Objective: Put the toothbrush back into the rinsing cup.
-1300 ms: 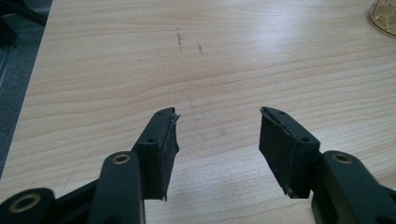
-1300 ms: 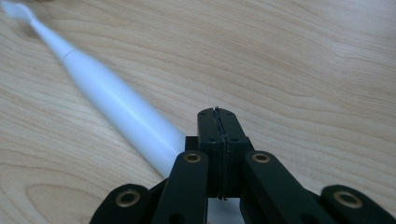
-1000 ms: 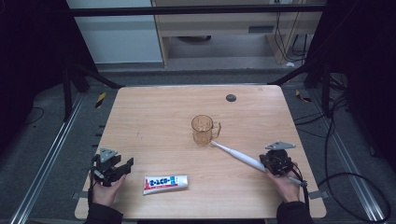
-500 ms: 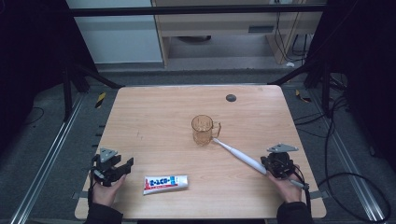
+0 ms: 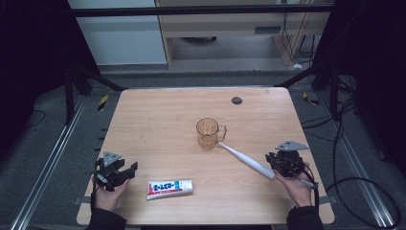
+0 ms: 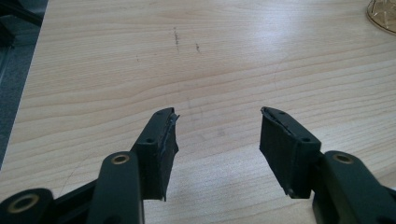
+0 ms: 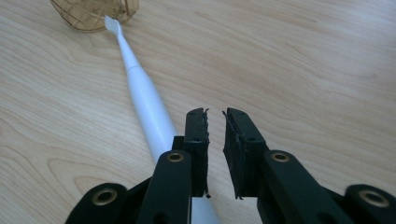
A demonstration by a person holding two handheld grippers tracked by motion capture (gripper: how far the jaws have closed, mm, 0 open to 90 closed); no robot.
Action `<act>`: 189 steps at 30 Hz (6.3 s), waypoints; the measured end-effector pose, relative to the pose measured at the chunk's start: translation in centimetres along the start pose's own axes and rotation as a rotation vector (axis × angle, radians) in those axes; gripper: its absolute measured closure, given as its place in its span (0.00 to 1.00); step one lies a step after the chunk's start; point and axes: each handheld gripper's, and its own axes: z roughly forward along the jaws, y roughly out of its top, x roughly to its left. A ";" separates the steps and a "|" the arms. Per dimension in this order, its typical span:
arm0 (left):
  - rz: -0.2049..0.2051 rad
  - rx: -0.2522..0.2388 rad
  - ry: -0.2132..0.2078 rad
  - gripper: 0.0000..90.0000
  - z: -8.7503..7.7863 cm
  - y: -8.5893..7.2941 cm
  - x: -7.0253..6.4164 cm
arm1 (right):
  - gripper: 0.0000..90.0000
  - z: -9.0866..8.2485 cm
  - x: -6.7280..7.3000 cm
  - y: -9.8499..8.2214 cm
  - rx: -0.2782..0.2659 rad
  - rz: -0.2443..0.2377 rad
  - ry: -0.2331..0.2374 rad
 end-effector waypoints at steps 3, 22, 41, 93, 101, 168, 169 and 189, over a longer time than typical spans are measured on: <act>0.004 0.005 -0.002 0.49 0.1 0.0 0.0 | 0.83 -0.1 0.2 0.6 -0.010 -0.011 0.014; 0.016 0.024 -0.012 0.48 0.5 0.0 -0.2 | 0.72 1.4 2.5 6.1 0.066 -0.144 0.078; 0.032 0.029 -0.013 0.48 0.7 -0.1 -0.4 | 0.68 5.0 3.7 7.0 0.204 -0.184 0.135; 0.041 0.042 -0.012 0.48 0.9 -0.1 -0.3 | 0.68 10.0 4.4 5.5 0.401 -0.226 0.168; 0.041 0.042 -0.012 0.48 0.9 -0.1 -0.3 | 0.72 10.0 4.2 5.5 0.409 -0.215 0.174; 0.034 0.037 -0.015 0.48 0.8 0.0 -0.4 | 0.76 0.3 2.4 8.0 -0.063 -0.023 0.152; 0.034 0.037 -0.015 0.48 0.8 0.0 -0.4 | 0.76 0.2 2.4 8.1 -0.083 -0.019 0.151; 0.032 0.036 -0.017 0.48 0.8 -0.1 -0.3 | 0.76 -0.2 4.7 10.5 -0.404 0.103 0.111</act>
